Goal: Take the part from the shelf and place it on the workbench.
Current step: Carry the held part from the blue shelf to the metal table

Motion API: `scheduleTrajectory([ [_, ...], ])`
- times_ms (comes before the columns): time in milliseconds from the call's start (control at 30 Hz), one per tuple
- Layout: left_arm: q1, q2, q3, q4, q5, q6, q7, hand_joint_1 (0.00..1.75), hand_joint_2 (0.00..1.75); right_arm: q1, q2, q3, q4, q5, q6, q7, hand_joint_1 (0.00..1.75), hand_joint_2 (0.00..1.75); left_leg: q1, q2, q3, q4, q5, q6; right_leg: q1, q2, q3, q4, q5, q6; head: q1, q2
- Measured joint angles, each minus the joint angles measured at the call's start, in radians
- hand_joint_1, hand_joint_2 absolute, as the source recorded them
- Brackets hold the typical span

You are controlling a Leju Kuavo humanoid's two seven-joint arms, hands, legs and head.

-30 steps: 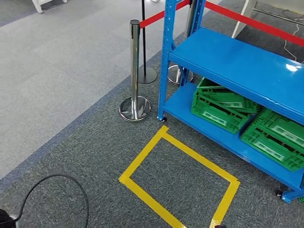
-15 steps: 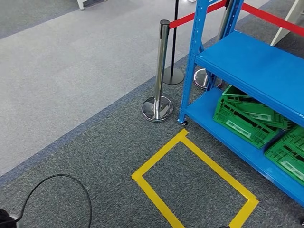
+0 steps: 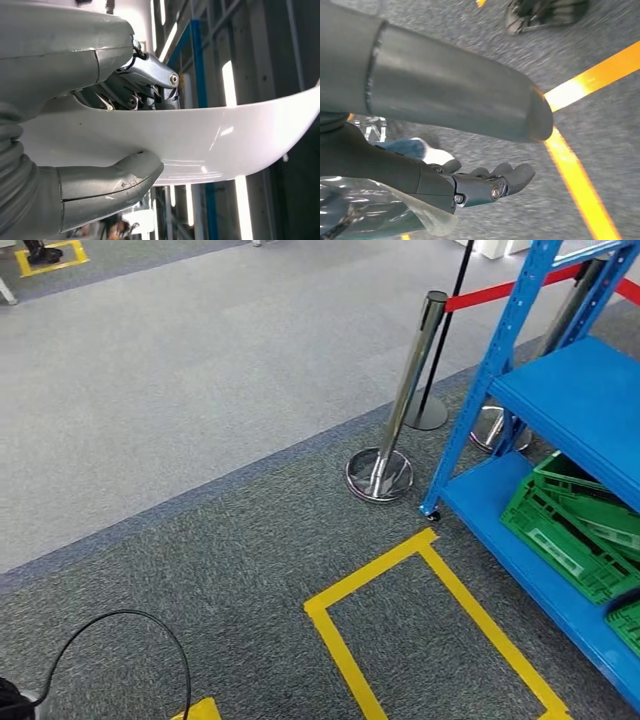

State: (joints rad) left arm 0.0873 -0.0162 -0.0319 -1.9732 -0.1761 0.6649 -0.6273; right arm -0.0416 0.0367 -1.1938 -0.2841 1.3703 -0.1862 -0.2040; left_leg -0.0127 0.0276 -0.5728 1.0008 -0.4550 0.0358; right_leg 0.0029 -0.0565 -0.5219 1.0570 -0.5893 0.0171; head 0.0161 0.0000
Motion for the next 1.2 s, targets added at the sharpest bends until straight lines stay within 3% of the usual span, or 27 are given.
scheduleTrajectory([
  [33, -0.001, 0.000, -0.001, 0.000, 0.001, 0.000, 0.000, 1.75, 1.75, 0.000, 0.000, 0.000, 0.000, 0.000, 0.002, -0.003, 0.00, 0.00, 0.002, -0.010, 0.000, -0.002, 0.002, 0.002, -0.002, 0.033, -0.027, 0.053, -0.027, 0.002, 0.002, 0.000],
  [100, -0.002, 0.000, -0.002, 0.001, 0.003, 0.000, 0.001, 1.75, 1.75, 0.004, 0.000, 0.000, 0.000, 0.000, 0.005, -0.007, 0.00, 0.00, 0.003, -0.036, -0.002, -0.002, 0.002, 0.004, -0.005, 0.055, -0.099, 0.189, -0.080, 0.006, 0.005, 0.000],
  [133, -0.001, 0.000, -0.002, 0.001, 0.004, 0.000, 0.002, 1.75, 1.75, 0.007, 0.000, 0.000, 0.001, -0.001, 0.006, -0.008, 0.00, 0.00, 0.003, -0.049, -0.002, -0.001, 0.002, 0.004, -0.006, 0.056, -0.124, 0.228, -0.084, 0.008, 0.005, 0.000],
  [167, 0.000, 0.000, -0.002, 0.002, 0.004, 0.000, 0.002, 1.75, 1.75, 0.008, 0.000, 0.000, 0.001, -0.003, 0.012, -0.011, 0.00, 0.00, 0.004, -0.064, -0.001, -0.001, 0.002, 0.004, -0.007, 0.056, -0.133, 0.233, -0.069, 0.010, 0.005, 0.000],
  [233, -0.001, 0.000, -0.002, 0.004, 0.004, -0.001, 0.002, 1.75, 1.75, 0.008, -0.001, -0.001, 0.001, -0.020, 0.048, -0.017, 0.00, 0.00, 0.008, -0.093, -0.001, 0.005, -0.001, -0.001, -0.014, 0.075, -0.092, 0.120, 0.013, 0.015, 0.005, 0.000],
  [300, -0.005, 0.000, -0.003, 0.006, 0.002, -0.001, 0.002, 1.75, 1.75, 0.006, -0.002, -0.002, 0.005, -0.068, 0.123, -0.025, 0.00, 0.00, 0.010, -0.119, -0.009, 0.020, -0.006, -0.012, -0.023, 0.134, -0.042, 0.004, 0.061, 0.018, 0.005, 0.000],
  [367, -0.007, 0.000, -0.005, 0.007, 0.000, -0.001, 0.000, 1.75, 1.75, 0.005, -0.005, -0.003, 0.009, -0.131, 0.216, -0.038, 0.00, 0.00, 0.012, -0.145, -0.021, 0.029, -0.004, -0.025, -0.024, 0.163, -0.025, -0.023, 0.059, 0.013, 0.004, 0.000],
  [433, -0.006, 0.000, -0.007, 0.008, -0.001, -0.001, -0.002, 1.75, 1.75, 0.003, -0.007, -0.003, 0.010, -0.175, 0.286, -0.048, 0.00, 0.00, 0.016, -0.161, -0.028, 0.031, 0.000, -0.036, -0.023, 0.137, -0.021, -0.025, 0.062, 0.000, 0.004, 0.000],
  [467, -0.004, 0.000, -0.007, 0.008, -0.001, -0.001, -0.003, 1.75, 1.75, 0.001, -0.008, -0.004, 0.010, -0.187, 0.306, -0.052, 0.00, 0.00, 0.016, -0.155, -0.030, 0.033, -0.001, -0.039, -0.024, 0.127, -0.019, -0.027, 0.065, -0.005, 0.004, 0.000],
  [533, -0.006, 0.000, -0.007, 0.008, 0.000, -0.002, -0.004, 1.75, 1.75, -0.003, -0.009, -0.004, 0.010, -0.204, 0.329, -0.060, 0.00, 0.00, 0.012, -0.100, -0.050, 0.076, -0.028, -0.046, -0.024, 0.104, -0.015, -0.031, 0.065, -0.015, -0.001, 0.000],
  [600, -0.006, -0.001, -0.008, 0.008, 0.000, -0.003, -0.006, 1.75, 1.75, -0.003, -0.011, -0.004, 0.010, -0.216, 0.350, -0.067, 0.00, 0.00, 0.012, -0.051, -0.106, 0.195, -0.085, -0.053, -0.020, 0.073, -0.013, -0.032, 0.062, -0.023, -0.006, 0.000],
  [667, -0.002, -0.001, -0.008, 0.010, 0.001, -0.005, -0.006, 1.75, 1.75, -0.001, -0.012, -0.004, 0.010, -0.218, 0.360, -0.069, 0.00, 0.00, 0.016, -0.040, -0.161, 0.308, -0.123, -0.056, -0.015, 0.039, -0.012, -0.032, 0.058, -0.027, -0.006, 0.000],
  [700, 0.000, -0.002, -0.008, 0.010, 0.001, -0.005, -0.006, 1.75, 1.75, 0.000, -0.013, -0.004, 0.010, -0.217, 0.362, -0.069, 0.00, 0.00, 0.017, -0.039, -0.167, 0.319, -0.116, -0.056, -0.014, 0.024, -0.011, -0.032, 0.056, -0.028, -0.006, 0.000],
  [767, 0.001, -0.002, -0.008, 0.011, 0.001, -0.005, -0.006, 1.75, 1.75, -0.003, -0.013, -0.004, 0.010, -0.215, 0.363, -0.068, 0.00, 0.00, 0.016, -0.024, -0.120, 0.225, -0.054, -0.049, -0.011, -0.003, -0.003, -0.032, 0.050, -0.027, -0.006, 0.000],
  [833, 0.001, -0.003, -0.008, 0.012, 0.001, -0.005, -0.006, 1.75, 1.75, -0.005, -0.013, -0.004, 0.010, -0.214, 0.363, -0.069, 0.00, 0.00, 0.005, 0.018, -0.052, 0.094, -0.008, -0.037, -0.007, -0.026, 0.004, -0.032, 0.042, -0.021, -0.006, 0.000],
  [900, 0.001, -0.003, -0.009, 0.012, 0.000, -0.006, -0.005, 1.75, 1.75, -0.006, -0.013, -0.004, 0.010, -0.210, 0.362, -0.067, 0.00, 0.00, -0.006, 0.040, -0.028, 0.040, -0.005, -0.025, -0.003, -0.047, 0.008, -0.034, 0.036, -0.012, -0.006, 0.000],
  [967, 0.002, -0.003, -0.009, 0.012, -0.001, -0.006, -0.005, 1.75, 1.75, -0.007, -0.012, -0.004, 0.010, -0.205, 0.358, -0.064, 0.00, 0.00, -0.009, 0.023, -0.031, 0.035, -0.005, -0.017, -0.003, -0.067, 0.015, -0.038, 0.034, -0.005, -0.005, 0.000],
  [1000, 0.003, -0.004, -0.009, 0.012, -0.002, -0.006, -0.004, 1.75, 1.75, -0.009, -0.012, -0.004, 0.010, -0.203, 0.355, -0.062, 0.00, 0.00, -0.007, 0.013, -0.028, 0.030, -0.002, -0.013, -0.005, -0.069, 0.016, -0.038, 0.030, -0.001, -0.005, 0.000],
  [1067, 0.003, -0.005, -0.010, 0.012, -0.004, -0.006, -0.004, 1.75, 1.75, -0.012, -0.012, -0.004, 0.010, -0.199, 0.351, -0.058, 0.00, 0.00, 0.000, -0.001, -0.020, 0.017, 0.004, -0.003, -0.006, -0.026, 0.003, -0.006, 0.007, 0.005, -0.003, 0.000],
  [1133, 0.002, -0.008, -0.011, 0.013, -0.004, -0.006, -0.004, 1.75, 1.75, -0.011, -0.012, -0.004, 0.010, -0.195, 0.347, -0.054, 0.00, 0.00, 0.005, -0.021, -0.016, 0.011, 0.006, 0.005, -0.008, 0.034, -0.050, 0.103, -0.046, 0.009, 0.002, 0.000],
  [1200, 0.003, -0.009, -0.012, 0.014, -0.004, -0.006, -0.004, 1.75, 1.75, -0.003, -0.012, -0.004, 0.010, -0.192, 0.345, -0.050, 0.00, 0.00, 0.005, -0.047, -0.015, 0.012, 0.005, 0.007, -0.009, 0.055, -0.122, 0.227, -0.085, 0.012, 0.005, 0.000],
])
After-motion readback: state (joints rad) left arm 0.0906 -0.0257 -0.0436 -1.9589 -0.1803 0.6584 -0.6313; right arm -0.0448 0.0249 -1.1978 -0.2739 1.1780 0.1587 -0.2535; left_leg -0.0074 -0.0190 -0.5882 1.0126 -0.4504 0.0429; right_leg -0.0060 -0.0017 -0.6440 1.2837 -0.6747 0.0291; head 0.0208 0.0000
